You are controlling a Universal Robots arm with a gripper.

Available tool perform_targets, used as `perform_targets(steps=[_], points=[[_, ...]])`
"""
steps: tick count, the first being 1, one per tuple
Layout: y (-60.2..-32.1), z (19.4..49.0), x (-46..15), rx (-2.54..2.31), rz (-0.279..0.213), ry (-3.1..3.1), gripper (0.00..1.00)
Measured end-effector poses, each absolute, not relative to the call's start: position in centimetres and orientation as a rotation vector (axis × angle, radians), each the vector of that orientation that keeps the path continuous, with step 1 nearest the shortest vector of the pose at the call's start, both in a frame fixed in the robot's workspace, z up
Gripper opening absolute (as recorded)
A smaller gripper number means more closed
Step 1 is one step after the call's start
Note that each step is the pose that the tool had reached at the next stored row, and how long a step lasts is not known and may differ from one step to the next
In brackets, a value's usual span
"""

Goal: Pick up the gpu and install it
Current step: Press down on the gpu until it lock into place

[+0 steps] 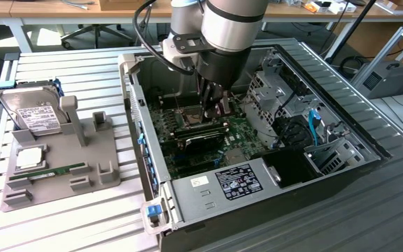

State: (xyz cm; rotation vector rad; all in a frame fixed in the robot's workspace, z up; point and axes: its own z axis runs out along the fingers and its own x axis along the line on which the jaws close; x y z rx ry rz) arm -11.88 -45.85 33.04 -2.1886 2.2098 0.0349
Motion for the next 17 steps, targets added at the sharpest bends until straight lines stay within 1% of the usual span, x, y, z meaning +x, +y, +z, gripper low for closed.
perform_targets(steps=[9,17], points=[[-45.7,32.9,-12.7,-2.189,0.035,2.21,0.11],[-45.7,30.9,-12.9,-2.189,0.035,2.21,0.11]])
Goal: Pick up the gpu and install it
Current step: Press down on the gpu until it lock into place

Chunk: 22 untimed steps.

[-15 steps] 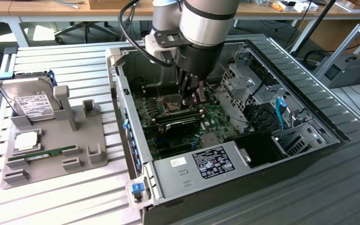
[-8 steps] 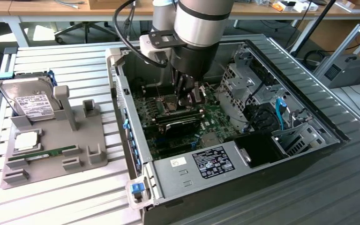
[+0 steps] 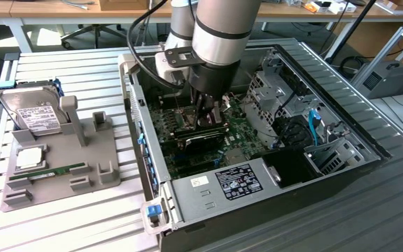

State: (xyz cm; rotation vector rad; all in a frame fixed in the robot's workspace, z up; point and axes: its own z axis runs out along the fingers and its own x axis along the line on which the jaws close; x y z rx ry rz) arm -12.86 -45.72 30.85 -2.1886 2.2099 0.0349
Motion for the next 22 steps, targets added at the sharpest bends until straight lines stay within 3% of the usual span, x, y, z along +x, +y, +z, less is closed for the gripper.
perform_targets(steps=[22], points=[[-45.5,28.4,-13.9,-2.189,0.035,2.21,0.11]])
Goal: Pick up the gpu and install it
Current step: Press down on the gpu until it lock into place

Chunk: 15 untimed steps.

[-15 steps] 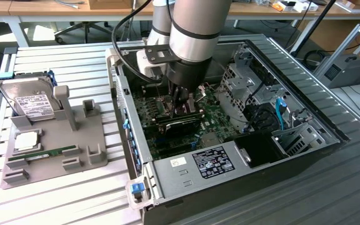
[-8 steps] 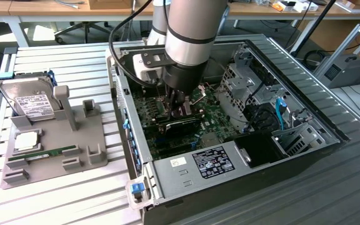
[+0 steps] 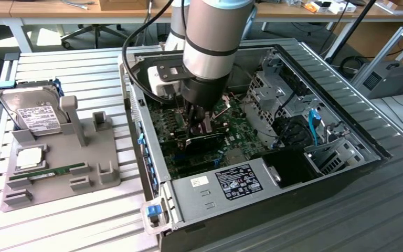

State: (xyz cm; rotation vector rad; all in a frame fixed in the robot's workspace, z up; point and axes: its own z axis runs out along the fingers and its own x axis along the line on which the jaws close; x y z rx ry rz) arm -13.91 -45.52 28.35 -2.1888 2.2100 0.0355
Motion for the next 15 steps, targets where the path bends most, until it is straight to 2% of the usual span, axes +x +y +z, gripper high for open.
perform_targets(steps=[15], points=[[-45.22,27.79,-13.85,-2.188,0.037,2.21,0.11]])
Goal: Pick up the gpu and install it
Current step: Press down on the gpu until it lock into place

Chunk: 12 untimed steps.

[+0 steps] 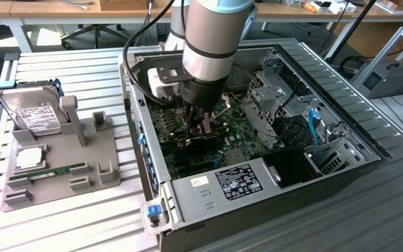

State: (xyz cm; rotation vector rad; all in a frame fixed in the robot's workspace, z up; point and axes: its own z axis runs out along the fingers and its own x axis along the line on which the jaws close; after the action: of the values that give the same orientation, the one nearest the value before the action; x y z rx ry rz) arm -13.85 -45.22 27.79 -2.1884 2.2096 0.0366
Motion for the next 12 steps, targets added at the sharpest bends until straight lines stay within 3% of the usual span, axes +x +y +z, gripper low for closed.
perform_targets(steps=[12], points=[[-45.2,27.34,-13.85,-2.188,0.037,2.21,0.11]])
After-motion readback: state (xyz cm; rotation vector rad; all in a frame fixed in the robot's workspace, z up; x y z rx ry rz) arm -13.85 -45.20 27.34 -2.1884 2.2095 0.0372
